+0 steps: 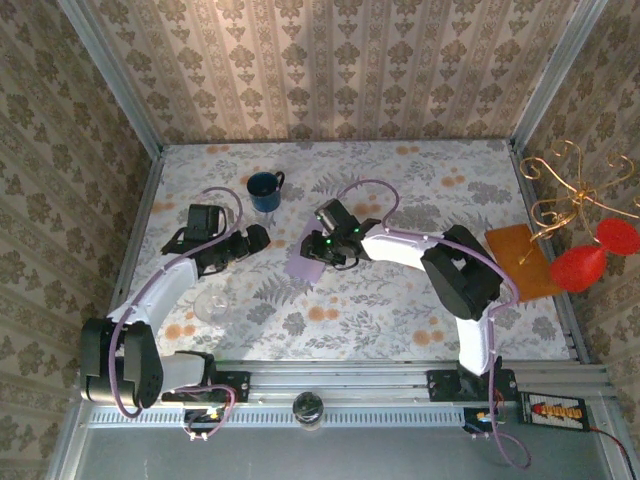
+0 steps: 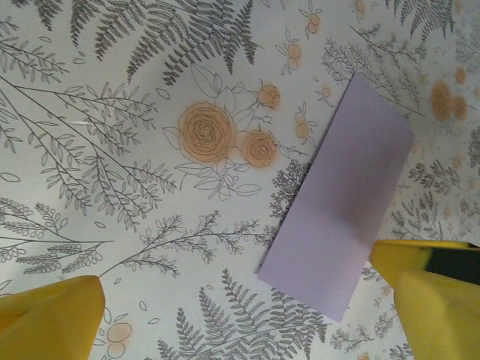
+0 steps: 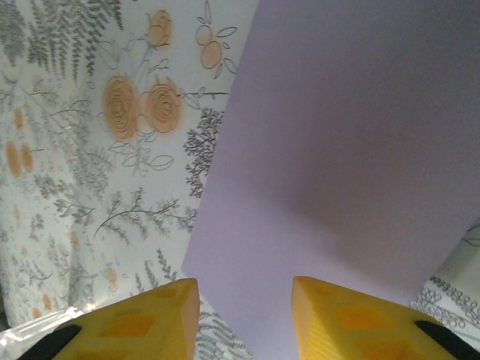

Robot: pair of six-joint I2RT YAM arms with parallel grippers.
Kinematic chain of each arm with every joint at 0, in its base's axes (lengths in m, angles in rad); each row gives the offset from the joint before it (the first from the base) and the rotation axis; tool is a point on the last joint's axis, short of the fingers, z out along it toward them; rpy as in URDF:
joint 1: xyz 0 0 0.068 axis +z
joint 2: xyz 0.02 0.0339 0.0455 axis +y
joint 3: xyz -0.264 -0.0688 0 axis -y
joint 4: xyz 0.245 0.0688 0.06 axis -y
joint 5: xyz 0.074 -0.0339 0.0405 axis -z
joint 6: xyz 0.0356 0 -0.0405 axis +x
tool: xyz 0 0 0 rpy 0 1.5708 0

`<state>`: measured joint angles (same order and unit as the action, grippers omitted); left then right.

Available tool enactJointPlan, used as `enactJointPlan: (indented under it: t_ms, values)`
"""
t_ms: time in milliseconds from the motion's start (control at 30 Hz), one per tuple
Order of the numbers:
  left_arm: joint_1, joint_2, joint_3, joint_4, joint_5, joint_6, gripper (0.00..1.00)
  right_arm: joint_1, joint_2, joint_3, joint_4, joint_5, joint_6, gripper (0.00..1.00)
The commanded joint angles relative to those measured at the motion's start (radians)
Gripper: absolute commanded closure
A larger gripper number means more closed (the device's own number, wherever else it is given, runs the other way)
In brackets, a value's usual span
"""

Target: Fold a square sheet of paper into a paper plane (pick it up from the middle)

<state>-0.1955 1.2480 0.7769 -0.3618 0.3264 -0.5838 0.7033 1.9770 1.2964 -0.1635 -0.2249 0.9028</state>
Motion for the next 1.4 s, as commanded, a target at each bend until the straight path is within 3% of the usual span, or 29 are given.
enactJointPlan:
  t_ms: [0, 333, 633, 800, 933, 1100, 1367]
  values:
    - [0.004, 0.010, 0.002, 0.007, 0.049, 0.004, 0.00, 0.002, 0.040, 0.047, -0.090, -0.003, -0.011, 0.62]
    - [-0.022, 0.087, 0.025, 0.040, 0.091, -0.003, 0.00, 0.001, 0.091, 0.052, -0.205, -0.039, -0.132, 0.62]
    - [-0.072, 0.163, 0.039, 0.101, 0.134, -0.049, 0.00, -0.036, -0.005, -0.036, -0.436, 0.012, -0.488, 0.61]
    - [-0.116, 0.217, 0.029, 0.186, 0.180, -0.116, 0.01, -0.068, -0.081, -0.093, -0.429, -0.014, -0.566, 0.61]
    - [-0.148, 0.250, 0.003, 0.283, 0.217, -0.205, 0.01, -0.068, -0.148, -0.113, -0.320, -0.034, -0.465, 0.61]
    - [-0.190, 0.271, -0.001, 0.295, 0.223, -0.227, 0.01, -0.087, -0.273, -0.239, -0.098, 0.039, -0.236, 0.58]
    - [-0.253, 0.313, 0.004, 0.314, 0.249, -0.249, 0.05, -0.159, -0.217, -0.285, -0.035, 0.042, -0.081, 0.64]
